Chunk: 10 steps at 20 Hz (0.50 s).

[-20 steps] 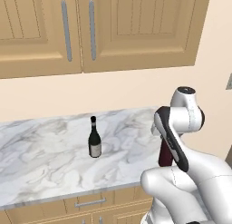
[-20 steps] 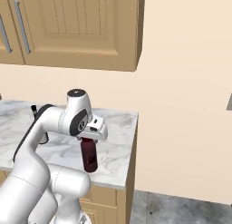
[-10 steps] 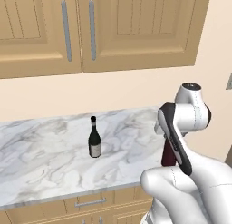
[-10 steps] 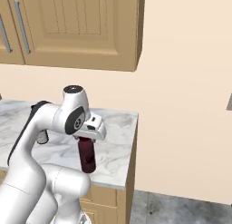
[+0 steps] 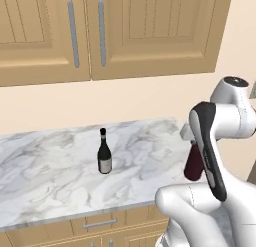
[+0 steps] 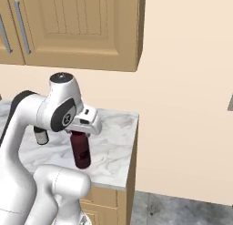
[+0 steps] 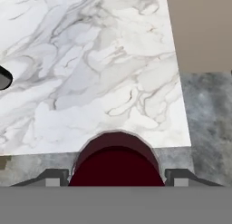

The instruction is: Place the drinks on the dining counter in a tight cluster.

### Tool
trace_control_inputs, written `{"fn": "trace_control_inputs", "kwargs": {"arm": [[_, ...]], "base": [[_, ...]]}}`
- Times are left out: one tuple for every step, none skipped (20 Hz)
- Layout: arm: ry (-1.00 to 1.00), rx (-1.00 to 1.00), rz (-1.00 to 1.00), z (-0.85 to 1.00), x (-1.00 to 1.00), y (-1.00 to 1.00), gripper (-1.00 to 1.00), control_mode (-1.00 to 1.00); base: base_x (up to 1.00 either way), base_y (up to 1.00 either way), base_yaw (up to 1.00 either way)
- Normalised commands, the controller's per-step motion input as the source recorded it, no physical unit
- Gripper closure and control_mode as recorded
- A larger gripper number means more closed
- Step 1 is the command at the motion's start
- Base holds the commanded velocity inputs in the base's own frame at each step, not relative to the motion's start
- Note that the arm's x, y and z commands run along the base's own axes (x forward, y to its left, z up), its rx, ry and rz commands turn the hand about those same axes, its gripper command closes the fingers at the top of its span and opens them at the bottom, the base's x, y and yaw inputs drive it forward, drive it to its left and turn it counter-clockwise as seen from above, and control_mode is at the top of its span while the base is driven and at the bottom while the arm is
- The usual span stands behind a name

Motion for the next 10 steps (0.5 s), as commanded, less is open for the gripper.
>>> {"fn": "trace_control_inputs", "kwargs": {"arm": [[-0.09, 0.02, 0.06, 0.64, -0.16, 0.0, 1.0, -1.0], [-0.08, 0.02, 0.06, 0.63, -0.13, 0.0, 1.0, -1.0], [-0.08, 0.01, 0.06, 0.66, -0.2, 0.0, 1.0, -1.0], [-0.07, 0.02, 0.07, 0.66, -0.2, 0.0, 1.0, -1.0], [-0.05, 0.01, 0.07, 0.67, -0.24, 0.0, 1.0, -1.0], [-0.04, 0.01, 0.07, 0.64, -0.24, 0.0, 1.0, -1.0], [-0.02, 0.0, 0.06, 0.61, -0.22, 0.0, 1.0, -1.0], [-0.01, 0.0, 0.05, 0.59, -0.23, 0.0, 1.0, -1.0], [-0.01, 0.0, 0.05, 0.59, -0.23, 0.0, 1.0, -1.0], [0.0, 0.0, 0.05, 0.57, -0.24, 0.0, 1.0, -1.0]], "base": [[0.0, 0.0, 0.0], [0.0, 0.0, 0.0], [0.0, 0.0, 0.0], [0.0, 0.0, 0.0], [0.0, 0.0, 0.0], [0.0, 0.0, 0.0], [0.0, 0.0, 0.0], [0.0, 0.0, 0.0], [0.0, 0.0, 0.0], [0.0, 0.0, 0.0]]}}
